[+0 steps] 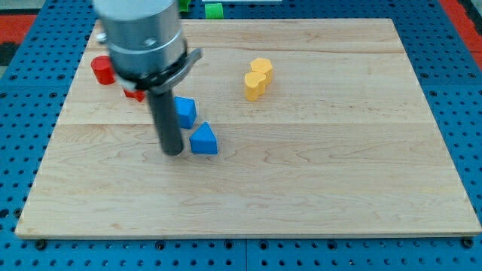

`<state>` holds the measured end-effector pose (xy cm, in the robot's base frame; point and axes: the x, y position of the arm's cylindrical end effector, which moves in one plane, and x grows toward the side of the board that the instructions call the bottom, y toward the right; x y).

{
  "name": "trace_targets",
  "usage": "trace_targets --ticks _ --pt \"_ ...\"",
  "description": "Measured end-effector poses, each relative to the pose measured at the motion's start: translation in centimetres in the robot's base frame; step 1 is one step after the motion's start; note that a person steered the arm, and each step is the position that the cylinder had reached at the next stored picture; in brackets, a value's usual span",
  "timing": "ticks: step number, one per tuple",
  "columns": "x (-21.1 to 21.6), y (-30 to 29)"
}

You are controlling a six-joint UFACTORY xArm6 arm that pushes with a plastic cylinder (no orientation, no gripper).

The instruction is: Place the yellow heart to the left of the hexagon

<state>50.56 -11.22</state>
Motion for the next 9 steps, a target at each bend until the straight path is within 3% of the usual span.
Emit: trace_targets --ticks 1,3,4,5,6,7,8,9 --pt "0.8 2.0" --pt "-6.8 11.7" --pt "-4.5 10.1" --pt "-8.1 11.5" --pt "-14.8 16.2" --pt "-14.9 14.9" --pt "-14.8 8.4" --pt "-14.0 7.3"
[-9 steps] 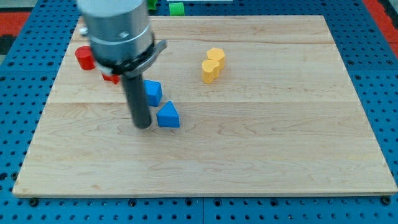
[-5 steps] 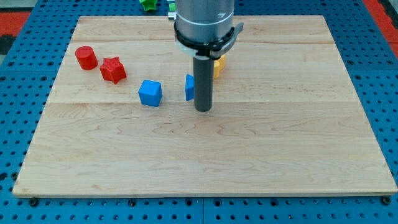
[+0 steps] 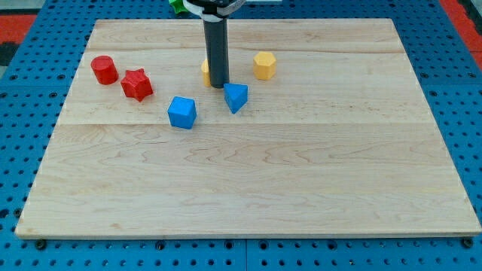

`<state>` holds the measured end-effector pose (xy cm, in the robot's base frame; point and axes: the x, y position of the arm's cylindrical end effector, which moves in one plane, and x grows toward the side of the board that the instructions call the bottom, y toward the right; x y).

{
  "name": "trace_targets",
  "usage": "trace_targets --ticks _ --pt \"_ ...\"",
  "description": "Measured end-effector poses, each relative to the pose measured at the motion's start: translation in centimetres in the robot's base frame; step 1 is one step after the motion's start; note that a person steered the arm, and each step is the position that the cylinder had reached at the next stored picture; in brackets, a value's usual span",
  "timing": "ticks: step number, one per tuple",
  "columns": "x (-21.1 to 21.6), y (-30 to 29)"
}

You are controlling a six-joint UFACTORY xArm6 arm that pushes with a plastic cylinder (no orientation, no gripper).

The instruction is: Place the yellow heart to the left of the hexagon

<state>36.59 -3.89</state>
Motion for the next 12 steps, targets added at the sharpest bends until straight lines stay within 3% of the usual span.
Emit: trace_targets --ticks 1,5,7,10,11,12 --pt "3.8 0.6" --pt "2.4 0.4" --pt "-1.8 -0.4" --pt "-1.7 -0.4" --pt "-1.7 -2.6" --pt "1.1 -6.1"
